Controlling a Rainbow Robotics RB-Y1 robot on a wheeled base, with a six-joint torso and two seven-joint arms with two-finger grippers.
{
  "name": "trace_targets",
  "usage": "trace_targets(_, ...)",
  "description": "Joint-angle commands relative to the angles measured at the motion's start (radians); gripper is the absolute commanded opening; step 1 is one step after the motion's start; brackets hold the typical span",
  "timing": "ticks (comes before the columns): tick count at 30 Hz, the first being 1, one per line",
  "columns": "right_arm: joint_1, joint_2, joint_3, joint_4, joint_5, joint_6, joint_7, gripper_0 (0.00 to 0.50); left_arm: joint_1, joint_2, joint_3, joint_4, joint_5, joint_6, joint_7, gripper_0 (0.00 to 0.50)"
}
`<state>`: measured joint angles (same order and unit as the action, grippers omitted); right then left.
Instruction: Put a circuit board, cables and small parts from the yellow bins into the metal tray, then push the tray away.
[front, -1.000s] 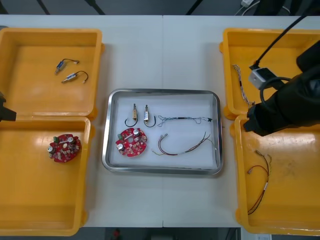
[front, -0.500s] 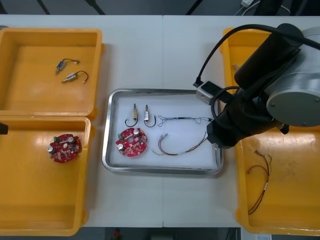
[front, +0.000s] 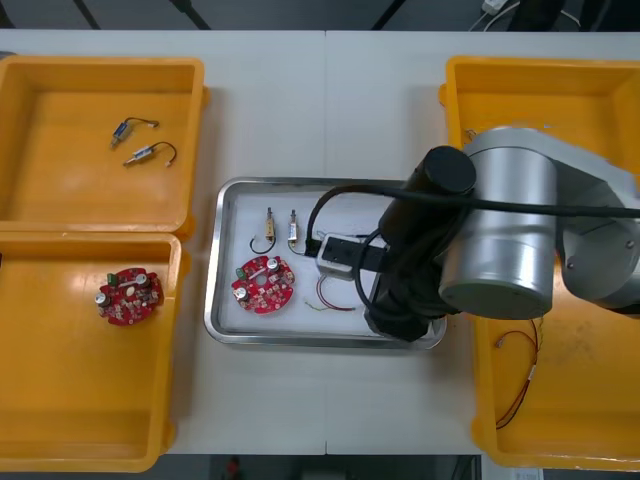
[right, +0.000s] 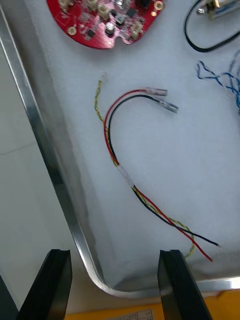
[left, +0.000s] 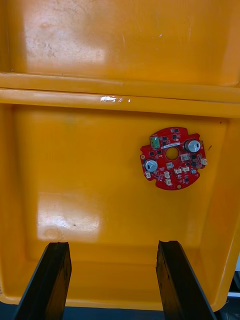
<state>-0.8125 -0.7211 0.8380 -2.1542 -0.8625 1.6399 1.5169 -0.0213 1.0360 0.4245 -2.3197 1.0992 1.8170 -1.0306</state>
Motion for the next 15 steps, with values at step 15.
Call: trace_targets(15,-0.071,0.187,0.322,0.086,0.290,-0.126,0.012,0.500,0.014,0.050,0.030,-0.026,-0.010,0.008,0.046,0.500)
